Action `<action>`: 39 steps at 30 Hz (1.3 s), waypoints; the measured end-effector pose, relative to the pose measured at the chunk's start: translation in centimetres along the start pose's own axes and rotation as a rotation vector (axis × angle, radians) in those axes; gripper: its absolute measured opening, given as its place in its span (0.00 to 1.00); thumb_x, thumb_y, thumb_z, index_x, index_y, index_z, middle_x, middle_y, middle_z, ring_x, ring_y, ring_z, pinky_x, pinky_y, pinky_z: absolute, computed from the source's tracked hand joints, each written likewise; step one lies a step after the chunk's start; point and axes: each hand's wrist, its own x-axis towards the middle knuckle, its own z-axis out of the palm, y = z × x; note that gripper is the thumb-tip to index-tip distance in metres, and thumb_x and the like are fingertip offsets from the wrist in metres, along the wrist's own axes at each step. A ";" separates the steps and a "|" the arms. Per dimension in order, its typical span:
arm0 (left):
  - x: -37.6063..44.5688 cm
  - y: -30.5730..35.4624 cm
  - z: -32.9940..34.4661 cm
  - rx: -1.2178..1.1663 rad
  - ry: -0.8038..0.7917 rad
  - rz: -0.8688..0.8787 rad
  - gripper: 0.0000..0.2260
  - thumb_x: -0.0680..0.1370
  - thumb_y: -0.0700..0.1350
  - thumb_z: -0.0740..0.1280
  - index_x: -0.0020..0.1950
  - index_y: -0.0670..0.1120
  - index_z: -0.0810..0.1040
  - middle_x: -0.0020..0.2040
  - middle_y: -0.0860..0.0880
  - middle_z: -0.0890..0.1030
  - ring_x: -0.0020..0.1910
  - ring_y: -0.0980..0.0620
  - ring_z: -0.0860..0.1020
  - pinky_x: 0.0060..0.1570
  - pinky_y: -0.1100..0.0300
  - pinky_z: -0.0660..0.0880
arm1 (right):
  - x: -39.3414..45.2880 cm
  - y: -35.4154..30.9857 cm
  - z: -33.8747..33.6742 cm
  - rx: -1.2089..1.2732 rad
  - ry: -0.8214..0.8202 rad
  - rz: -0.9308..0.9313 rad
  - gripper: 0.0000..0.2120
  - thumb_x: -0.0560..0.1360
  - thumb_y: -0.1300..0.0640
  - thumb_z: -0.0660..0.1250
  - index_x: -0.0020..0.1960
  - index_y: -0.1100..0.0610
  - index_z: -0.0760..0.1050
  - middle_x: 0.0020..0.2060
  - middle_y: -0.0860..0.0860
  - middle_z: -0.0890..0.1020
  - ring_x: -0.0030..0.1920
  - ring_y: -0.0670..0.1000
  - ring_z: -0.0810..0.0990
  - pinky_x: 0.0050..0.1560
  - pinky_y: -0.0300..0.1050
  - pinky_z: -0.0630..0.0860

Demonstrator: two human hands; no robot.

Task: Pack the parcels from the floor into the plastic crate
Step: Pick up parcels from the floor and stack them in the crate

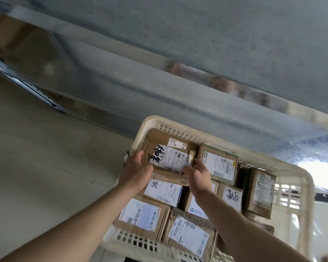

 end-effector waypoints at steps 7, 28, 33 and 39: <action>-2.2 -3.2 0.3 0.130 -0.081 -0.125 0.21 0.72 0.46 0.60 0.65 0.52 0.70 0.55 0.49 0.77 0.49 0.46 0.78 0.51 0.49 0.77 | -2.9 2.6 0.1 -0.043 -0.047 0.072 0.28 0.60 0.50 0.63 0.60 0.56 0.75 0.43 0.52 0.82 0.42 0.52 0.79 0.39 0.48 0.76; -8.9 -7.6 0.8 0.576 -0.230 -0.225 0.31 0.76 0.37 0.56 0.79 0.51 0.57 0.74 0.43 0.68 0.68 0.41 0.71 0.63 0.53 0.72 | -9.4 10.9 3.2 -0.264 -0.342 0.081 0.28 0.76 0.60 0.64 0.75 0.50 0.68 0.50 0.49 0.81 0.45 0.51 0.81 0.43 0.47 0.81; -9.9 -6.9 1.2 0.890 -0.146 -0.073 0.19 0.76 0.36 0.60 0.67 0.46 0.70 0.61 0.43 0.67 0.47 0.48 0.70 0.42 0.55 0.70 | -8.8 10.9 3.7 -0.402 -0.341 0.022 0.23 0.78 0.60 0.61 0.72 0.49 0.72 0.44 0.47 0.79 0.41 0.49 0.79 0.40 0.44 0.78; -9.2 -7.4 1.2 1.149 -0.113 0.032 0.20 0.78 0.36 0.64 0.70 0.44 0.69 0.57 0.42 0.69 0.44 0.47 0.71 0.38 0.55 0.70 | -8.6 11.2 4.2 -0.570 -0.348 -0.053 0.25 0.78 0.54 0.71 0.72 0.49 0.66 0.49 0.49 0.80 0.46 0.51 0.80 0.36 0.41 0.77</action>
